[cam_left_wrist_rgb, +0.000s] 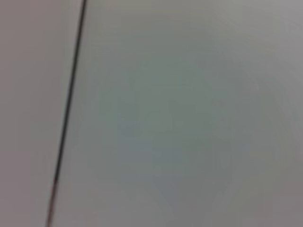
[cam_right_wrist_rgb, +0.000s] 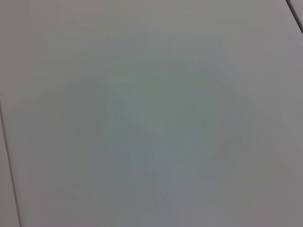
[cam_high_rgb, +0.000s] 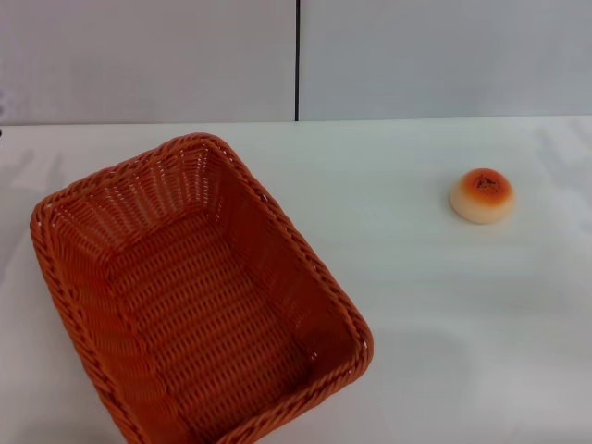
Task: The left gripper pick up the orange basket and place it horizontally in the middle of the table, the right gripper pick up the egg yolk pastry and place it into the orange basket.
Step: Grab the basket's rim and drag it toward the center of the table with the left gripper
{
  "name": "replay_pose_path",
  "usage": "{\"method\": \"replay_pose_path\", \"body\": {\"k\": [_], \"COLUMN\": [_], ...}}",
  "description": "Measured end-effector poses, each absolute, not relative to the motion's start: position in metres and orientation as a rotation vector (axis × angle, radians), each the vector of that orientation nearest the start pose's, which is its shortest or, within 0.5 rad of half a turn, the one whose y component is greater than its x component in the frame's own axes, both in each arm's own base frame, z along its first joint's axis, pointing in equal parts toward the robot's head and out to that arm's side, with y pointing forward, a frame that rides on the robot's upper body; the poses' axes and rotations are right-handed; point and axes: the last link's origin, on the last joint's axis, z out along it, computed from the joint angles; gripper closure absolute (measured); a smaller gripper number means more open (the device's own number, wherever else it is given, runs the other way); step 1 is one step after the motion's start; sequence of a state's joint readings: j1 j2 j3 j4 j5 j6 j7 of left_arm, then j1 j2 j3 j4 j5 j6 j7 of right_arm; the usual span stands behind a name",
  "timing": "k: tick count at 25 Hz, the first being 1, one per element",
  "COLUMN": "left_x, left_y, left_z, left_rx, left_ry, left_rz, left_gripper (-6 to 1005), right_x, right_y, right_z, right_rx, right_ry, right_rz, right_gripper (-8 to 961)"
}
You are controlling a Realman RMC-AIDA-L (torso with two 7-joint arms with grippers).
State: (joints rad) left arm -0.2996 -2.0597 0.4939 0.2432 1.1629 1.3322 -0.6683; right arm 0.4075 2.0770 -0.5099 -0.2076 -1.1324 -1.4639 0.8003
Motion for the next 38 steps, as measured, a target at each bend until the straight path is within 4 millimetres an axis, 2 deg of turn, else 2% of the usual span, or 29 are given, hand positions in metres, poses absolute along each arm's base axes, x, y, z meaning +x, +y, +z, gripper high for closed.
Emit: {"method": "replay_pose_path", "body": {"k": [3, 4, 7, 8, 10, 12, 16, 20, 25, 29, 33, 38], "left_x": [-0.37, -0.366, -0.362, -0.354, -0.348, -0.319, -0.282, -0.256, -0.23, -0.221, -0.212, -0.203], "left_y": [0.291, 0.305, 0.313, 0.322, 0.327, 0.346, 0.364, 0.371, 0.376, 0.376, 0.373, 0.366], "left_z": [0.052, 0.075, 0.083, 0.093, 0.098, 0.12, 0.14, 0.151, 0.149, 0.142, 0.133, 0.123], "left_rx": [-1.654, -1.758, -1.812, -1.877, -1.92, -2.079, -2.276, -2.359, -2.462, -2.512, -2.562, -2.631], "left_ry": [-0.604, -0.651, -0.653, -0.627, -0.615, -0.548, -0.461, -0.387, -0.345, -0.342, -0.346, -0.359], "left_rz": [-0.842, -0.859, -0.842, -0.814, -0.795, -0.675, -0.478, -0.311, 0.008, 0.222, 0.368, 0.424], "left_gripper": [523, 488, 414, 394, 354, 315, 236, 246, 240, 235, 235, 235], "right_x": [0.318, 0.318, 0.318, 0.319, 0.319, 0.32, 0.323, 0.326, 0.327, 0.328, 0.33, 0.331], "right_y": [0.319, 0.318, 0.317, 0.317, 0.317, 0.317, 0.316, 0.313, 0.312, 0.313, 0.313, 0.313], "right_z": [0.041, 0.042, 0.043, 0.042, 0.041, 0.041, 0.044, 0.045, 0.049, 0.05, 0.051, 0.05], "right_rx": [-1.664, -1.664, -1.662, -1.661, -1.659, -1.655, -1.634, -1.618, -1.597, -1.585, -1.574, -1.554], "right_ry": [0.596, 0.593, 0.592, 0.596, 0.602, 0.604, 0.609, 0.614, 0.611, 0.615, 0.621, 0.638], "right_rz": [1.169, 1.174, 1.176, 1.175, 1.169, 1.168, 1.165, 1.163, 1.17, 1.168, 1.165, 1.171], "right_gripper": [346, 346, 346, 346, 346, 346, 347, 347, 347, 347, 347, 347]}}
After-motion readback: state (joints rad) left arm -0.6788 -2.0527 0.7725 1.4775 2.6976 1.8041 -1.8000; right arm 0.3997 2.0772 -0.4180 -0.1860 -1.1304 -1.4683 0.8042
